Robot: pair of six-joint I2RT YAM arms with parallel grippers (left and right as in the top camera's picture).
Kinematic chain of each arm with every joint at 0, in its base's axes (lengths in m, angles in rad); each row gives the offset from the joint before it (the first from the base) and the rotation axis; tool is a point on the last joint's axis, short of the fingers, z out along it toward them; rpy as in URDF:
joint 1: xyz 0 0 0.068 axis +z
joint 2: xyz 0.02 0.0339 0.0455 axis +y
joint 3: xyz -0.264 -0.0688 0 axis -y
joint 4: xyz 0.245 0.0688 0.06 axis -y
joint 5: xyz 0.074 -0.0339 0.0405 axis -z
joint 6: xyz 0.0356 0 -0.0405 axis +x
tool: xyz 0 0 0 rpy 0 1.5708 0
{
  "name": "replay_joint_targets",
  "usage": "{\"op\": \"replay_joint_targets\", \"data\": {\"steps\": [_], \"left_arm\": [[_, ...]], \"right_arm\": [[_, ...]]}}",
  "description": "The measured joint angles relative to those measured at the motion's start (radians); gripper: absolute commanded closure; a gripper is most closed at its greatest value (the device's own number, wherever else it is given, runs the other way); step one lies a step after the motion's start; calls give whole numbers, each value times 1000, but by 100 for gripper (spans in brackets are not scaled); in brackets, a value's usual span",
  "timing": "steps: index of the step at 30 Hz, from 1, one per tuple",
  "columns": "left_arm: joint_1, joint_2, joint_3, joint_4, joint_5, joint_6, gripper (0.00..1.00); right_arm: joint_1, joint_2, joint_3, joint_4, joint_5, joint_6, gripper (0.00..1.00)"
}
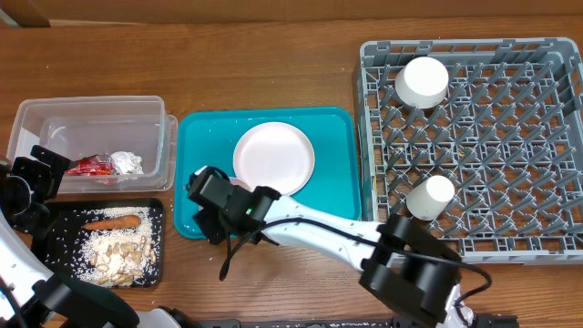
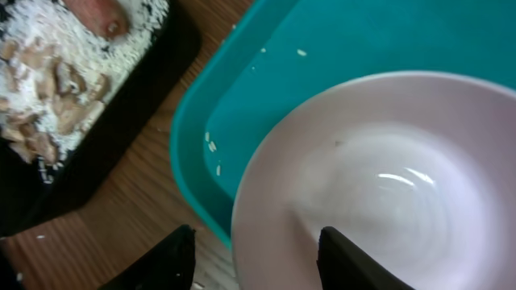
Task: Sort waste into correct bins and load items into the dishwasher
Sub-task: 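Move the right gripper to the pink saucer and grasp its edge, then carry the pink saucer into the rack and stand it upright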
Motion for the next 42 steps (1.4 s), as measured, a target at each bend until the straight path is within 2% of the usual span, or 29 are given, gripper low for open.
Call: {"op": "replay_joint_targets", "data": {"steps": [6, 9, 11, 21, 26, 37, 42], "left_arm": [[0, 0, 0, 0, 0, 0, 0], [0, 0, 0, 0, 0, 0, 0], [0, 0, 0, 0, 0, 0, 0], [0, 0, 0, 0, 0, 0, 0], [0, 0, 0, 0, 0, 0, 0], [0, 0, 0, 0, 0, 0, 0], [0, 0, 0, 0, 0, 0, 0]], "right_arm": [[0, 20, 0, 4, 3, -6, 58], [0, 20, 0, 3, 5, -10, 69], [0, 20, 0, 4, 4, -9, 72], [13, 20, 0, -2, 8, -8, 82], [14, 20, 0, -1, 9, -11, 96], [12, 10, 14, -12, -46, -12, 96], [5, -101, 17, -53, -116, -10, 96]]}}
